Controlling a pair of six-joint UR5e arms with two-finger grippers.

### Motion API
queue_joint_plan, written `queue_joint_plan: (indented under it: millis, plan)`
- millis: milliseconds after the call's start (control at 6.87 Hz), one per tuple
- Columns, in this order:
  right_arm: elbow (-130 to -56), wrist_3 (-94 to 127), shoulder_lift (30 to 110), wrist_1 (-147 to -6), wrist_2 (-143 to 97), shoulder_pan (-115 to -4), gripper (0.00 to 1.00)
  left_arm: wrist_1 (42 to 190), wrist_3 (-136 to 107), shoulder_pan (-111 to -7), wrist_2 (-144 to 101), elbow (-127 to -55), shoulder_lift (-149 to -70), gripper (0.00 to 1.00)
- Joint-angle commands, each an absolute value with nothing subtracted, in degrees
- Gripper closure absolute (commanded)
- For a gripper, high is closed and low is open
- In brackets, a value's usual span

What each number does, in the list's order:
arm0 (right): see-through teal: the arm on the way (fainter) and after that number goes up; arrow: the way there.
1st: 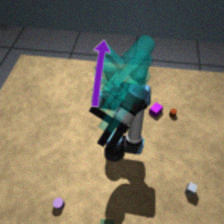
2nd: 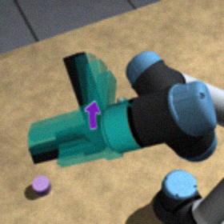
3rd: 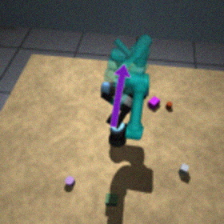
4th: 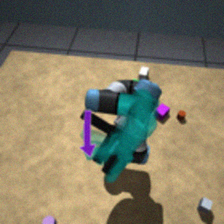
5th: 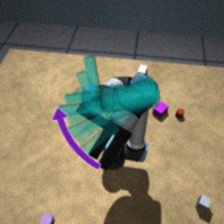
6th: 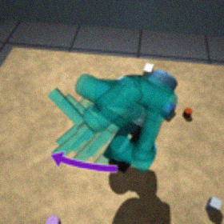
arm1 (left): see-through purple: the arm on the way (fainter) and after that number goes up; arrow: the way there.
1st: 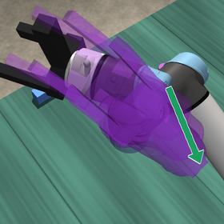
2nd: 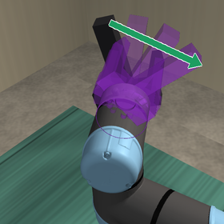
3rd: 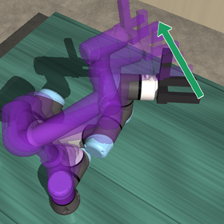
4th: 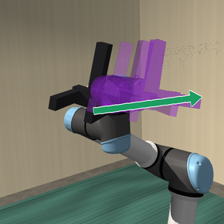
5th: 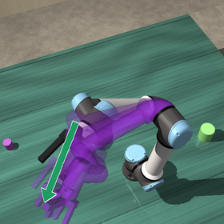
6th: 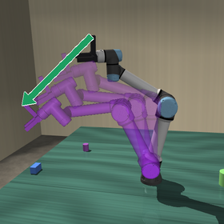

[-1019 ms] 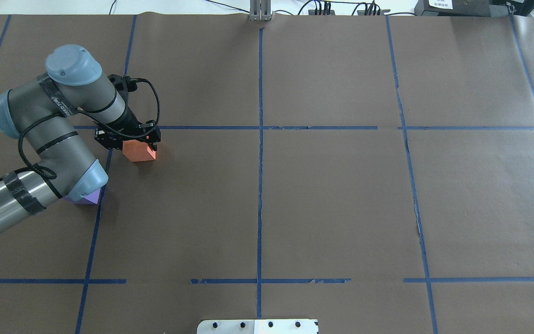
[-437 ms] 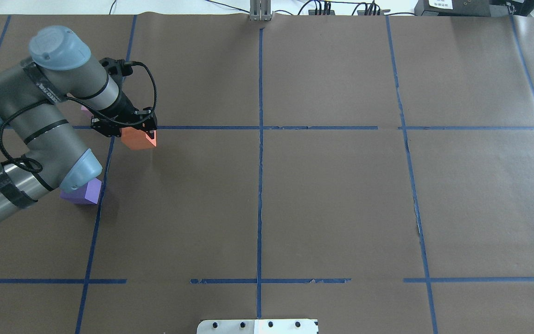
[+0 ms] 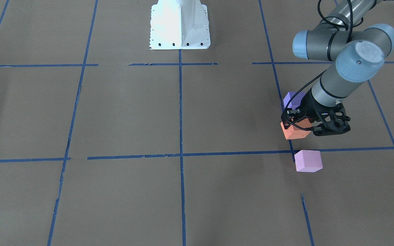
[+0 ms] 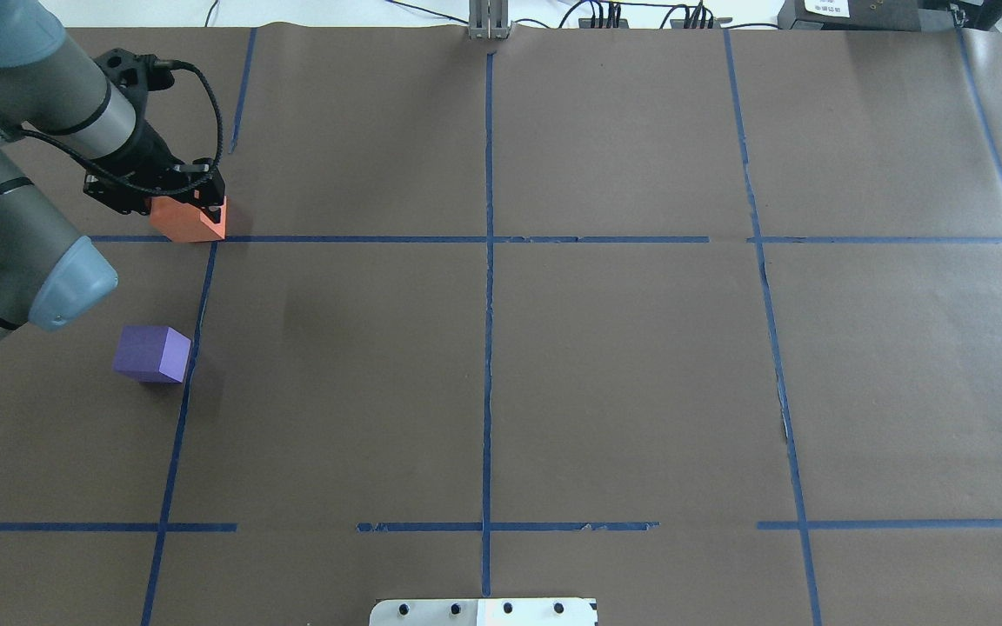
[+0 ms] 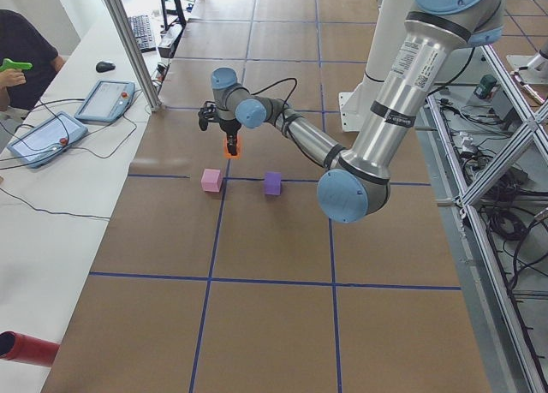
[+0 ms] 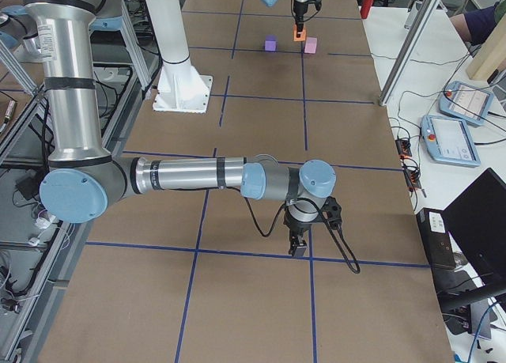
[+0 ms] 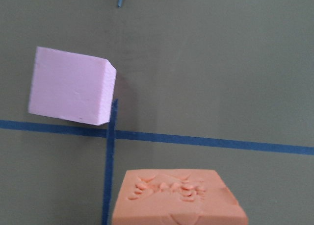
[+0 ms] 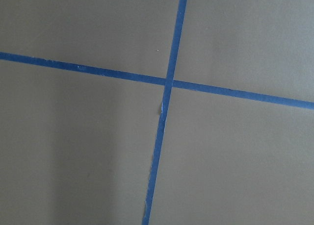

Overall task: Arrange blocks in a line
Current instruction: 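Lift the orange cube and carry it toward the pink cube, then lower the orange cube between the pink and purple cubes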

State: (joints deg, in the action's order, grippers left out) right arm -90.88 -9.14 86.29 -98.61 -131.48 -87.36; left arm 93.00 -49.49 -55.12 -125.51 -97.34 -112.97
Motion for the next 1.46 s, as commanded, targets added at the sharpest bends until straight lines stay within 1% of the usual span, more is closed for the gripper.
queue_joint_plan:
  millis: [0,291,728,1311]
  plan:
    - [-90.9,-9.1,86.3,-98.6,-131.5,-87.4,0.0,92.3,-40.1,-55.9,-125.7,-97.9,-108.4,0.62]
    - [-90.9,-9.1,86.3,-98.6,-131.5,-87.4,0.0,95.3,-40.0,-55.2,-125.9,-92.6,-108.9,0.62]
    - [-90.9,-9.1,86.3,-98.6,-131.5,-87.4,0.0,99.3,-40.0,-54.8,-126.3,-88.4,-109.2,0.62]
    - [-90.9,-9.1,86.3,-98.6,-131.5,-87.4,0.0,101.3,-40.3,-52.8,-126.6,-86.8,-109.4,0.61]
